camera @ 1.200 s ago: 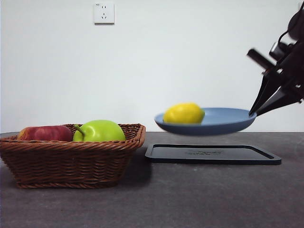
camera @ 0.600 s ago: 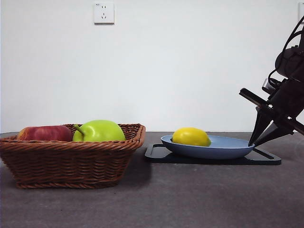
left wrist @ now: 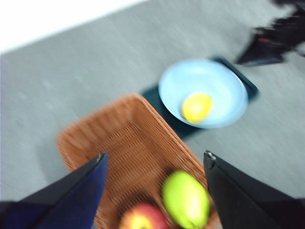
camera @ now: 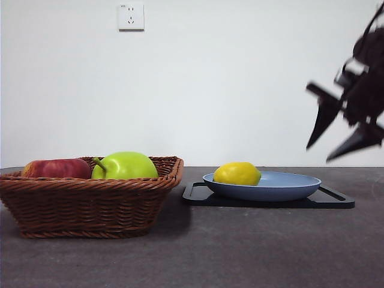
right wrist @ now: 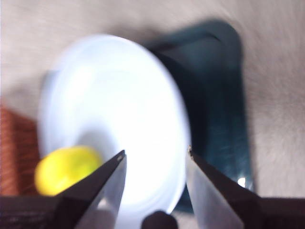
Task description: Take the lemon from the basket,put the lemon in the plate,hand out the plate
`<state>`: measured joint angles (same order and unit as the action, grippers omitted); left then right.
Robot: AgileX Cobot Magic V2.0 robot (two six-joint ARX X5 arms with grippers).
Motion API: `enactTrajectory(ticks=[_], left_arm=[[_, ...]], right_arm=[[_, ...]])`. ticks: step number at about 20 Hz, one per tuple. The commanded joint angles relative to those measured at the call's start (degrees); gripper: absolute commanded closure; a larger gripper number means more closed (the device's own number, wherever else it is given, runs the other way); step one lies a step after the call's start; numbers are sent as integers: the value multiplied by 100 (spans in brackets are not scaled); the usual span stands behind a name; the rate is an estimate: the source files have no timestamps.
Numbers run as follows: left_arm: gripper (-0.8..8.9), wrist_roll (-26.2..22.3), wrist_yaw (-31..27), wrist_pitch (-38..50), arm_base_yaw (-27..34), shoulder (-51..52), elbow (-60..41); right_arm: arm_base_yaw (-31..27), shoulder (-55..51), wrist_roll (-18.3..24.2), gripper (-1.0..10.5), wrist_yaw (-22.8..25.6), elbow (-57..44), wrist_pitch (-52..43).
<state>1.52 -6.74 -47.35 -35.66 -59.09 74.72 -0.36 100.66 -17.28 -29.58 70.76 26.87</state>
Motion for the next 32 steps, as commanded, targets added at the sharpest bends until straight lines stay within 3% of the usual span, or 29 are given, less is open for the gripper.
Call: enactTrajectory(ticks=[1,4,8,13,17,21,26,29,32], left_arm=[[465,-221,-431,238,-15,-39,140],[527,-380,-870,313,28,-61,138],[798,-525,-1029,306,323,-127,2],[808,-588,-946,448,492,-37,-761],[808,-455,-931,1279,490,476,-1786],[808,-146,-929,2212,490,1635,-3049],[808,175,-929,2111,490,3093,-3713],[808,166,-909,2055,487,3901,-3956],[807,168,-748,1991,487,4107,-3956]], right_arm=[[2,-409,352,741,4,118,306],[70,-1152,885,862,-4,118,813],[378,-2083,1523,947,46,114,1451],[1250,-3112,1711,944,1456,52,1528],[1843,-3630,1834,944,2212,-109,1390],[2479,-4478,1823,944,3069,-973,595],[2844,-5735,1681,944,3554,-2774,-977],[3001,-6404,1213,943,3897,-3816,-1928],[3001,-6463,944,943,3915,-4028,-1930]])
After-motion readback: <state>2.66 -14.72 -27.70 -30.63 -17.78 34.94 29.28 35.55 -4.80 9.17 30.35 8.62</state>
